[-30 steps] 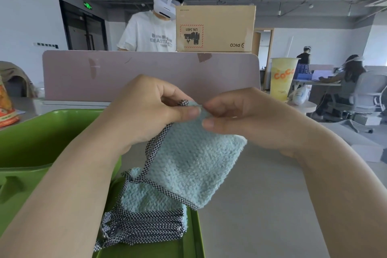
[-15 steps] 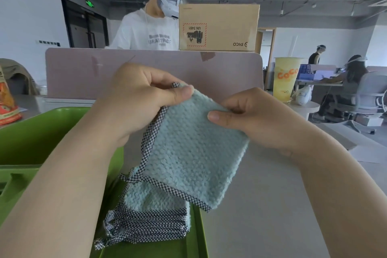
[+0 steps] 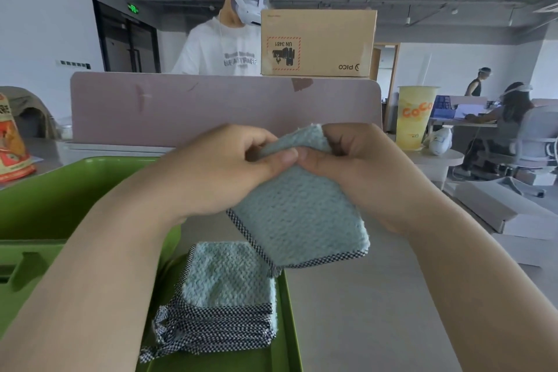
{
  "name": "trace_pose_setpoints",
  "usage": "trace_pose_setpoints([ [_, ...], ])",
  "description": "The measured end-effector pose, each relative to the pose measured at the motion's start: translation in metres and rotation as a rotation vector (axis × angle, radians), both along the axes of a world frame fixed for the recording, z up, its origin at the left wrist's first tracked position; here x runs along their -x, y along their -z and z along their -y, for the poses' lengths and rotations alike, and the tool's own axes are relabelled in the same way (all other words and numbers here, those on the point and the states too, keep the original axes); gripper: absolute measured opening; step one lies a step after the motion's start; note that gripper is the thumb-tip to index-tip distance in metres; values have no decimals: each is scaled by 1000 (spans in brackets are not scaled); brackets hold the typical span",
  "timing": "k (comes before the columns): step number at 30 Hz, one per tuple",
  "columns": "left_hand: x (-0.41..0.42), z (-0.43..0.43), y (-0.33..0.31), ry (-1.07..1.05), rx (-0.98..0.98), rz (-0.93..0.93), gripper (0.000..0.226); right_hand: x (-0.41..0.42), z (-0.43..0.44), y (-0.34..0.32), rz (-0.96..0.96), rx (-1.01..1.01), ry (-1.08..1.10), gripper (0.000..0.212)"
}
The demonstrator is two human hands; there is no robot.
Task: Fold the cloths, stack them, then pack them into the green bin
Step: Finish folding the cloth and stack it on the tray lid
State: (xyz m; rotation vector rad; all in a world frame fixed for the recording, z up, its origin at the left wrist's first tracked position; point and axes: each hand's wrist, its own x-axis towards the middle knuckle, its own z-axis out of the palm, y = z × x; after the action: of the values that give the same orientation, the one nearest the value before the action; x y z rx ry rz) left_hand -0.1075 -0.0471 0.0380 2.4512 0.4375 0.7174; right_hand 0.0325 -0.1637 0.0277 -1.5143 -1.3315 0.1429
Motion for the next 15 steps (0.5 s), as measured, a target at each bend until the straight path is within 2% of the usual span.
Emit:
trace_pose_setpoints([
  [3,-4,6,-2,-1,-88,61,27,3,1,-1,27,-8,3,17],
  [8,-2,1,-3,-43,-132,176,24,-1,1,3,-130,58,-69,23],
  [11,-2,-10,-2,-88,-143,274,36,-8,-2,9,-162,193,-110,28],
  [15,4,-30,-1,-142,-139,347,51,-14,-1,13,-194,288,-190,24],
])
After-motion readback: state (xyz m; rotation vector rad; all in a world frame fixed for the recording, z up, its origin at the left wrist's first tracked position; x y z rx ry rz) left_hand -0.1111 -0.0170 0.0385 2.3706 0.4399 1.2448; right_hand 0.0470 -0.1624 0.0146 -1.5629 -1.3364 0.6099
